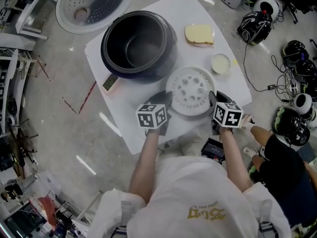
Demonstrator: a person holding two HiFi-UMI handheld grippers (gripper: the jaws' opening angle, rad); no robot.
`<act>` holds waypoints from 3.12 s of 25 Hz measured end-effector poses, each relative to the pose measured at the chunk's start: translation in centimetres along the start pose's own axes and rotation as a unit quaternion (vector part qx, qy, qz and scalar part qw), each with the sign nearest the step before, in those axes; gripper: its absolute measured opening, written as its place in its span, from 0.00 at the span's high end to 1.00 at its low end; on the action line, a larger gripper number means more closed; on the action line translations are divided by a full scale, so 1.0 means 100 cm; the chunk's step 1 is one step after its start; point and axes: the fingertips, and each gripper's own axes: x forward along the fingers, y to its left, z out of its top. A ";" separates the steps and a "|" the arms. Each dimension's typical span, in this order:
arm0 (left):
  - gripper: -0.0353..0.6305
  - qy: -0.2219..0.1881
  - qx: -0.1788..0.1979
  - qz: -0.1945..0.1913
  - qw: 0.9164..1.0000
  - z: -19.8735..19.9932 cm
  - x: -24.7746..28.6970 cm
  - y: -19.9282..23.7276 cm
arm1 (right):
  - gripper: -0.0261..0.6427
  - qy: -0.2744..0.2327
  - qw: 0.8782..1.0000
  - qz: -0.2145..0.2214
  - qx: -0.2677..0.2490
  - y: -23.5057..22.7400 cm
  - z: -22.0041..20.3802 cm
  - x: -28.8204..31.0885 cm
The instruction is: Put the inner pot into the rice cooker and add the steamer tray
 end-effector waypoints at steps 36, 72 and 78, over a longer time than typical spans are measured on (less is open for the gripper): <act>0.86 -0.168 -0.062 -0.059 0.982 0.033 -0.154 -0.045 | 0.87 -0.130 0.989 0.070 0.005 0.100 0.039 -0.130; 0.87 -0.318 -0.077 -0.053 0.943 0.157 -0.243 -0.009 | 0.88 -0.188 0.965 0.181 -0.031 0.213 0.168 -0.126; 0.87 -0.329 -0.083 -0.044 0.940 0.182 -0.246 0.012 | 0.88 -0.186 0.962 0.194 -0.036 0.232 0.191 -0.106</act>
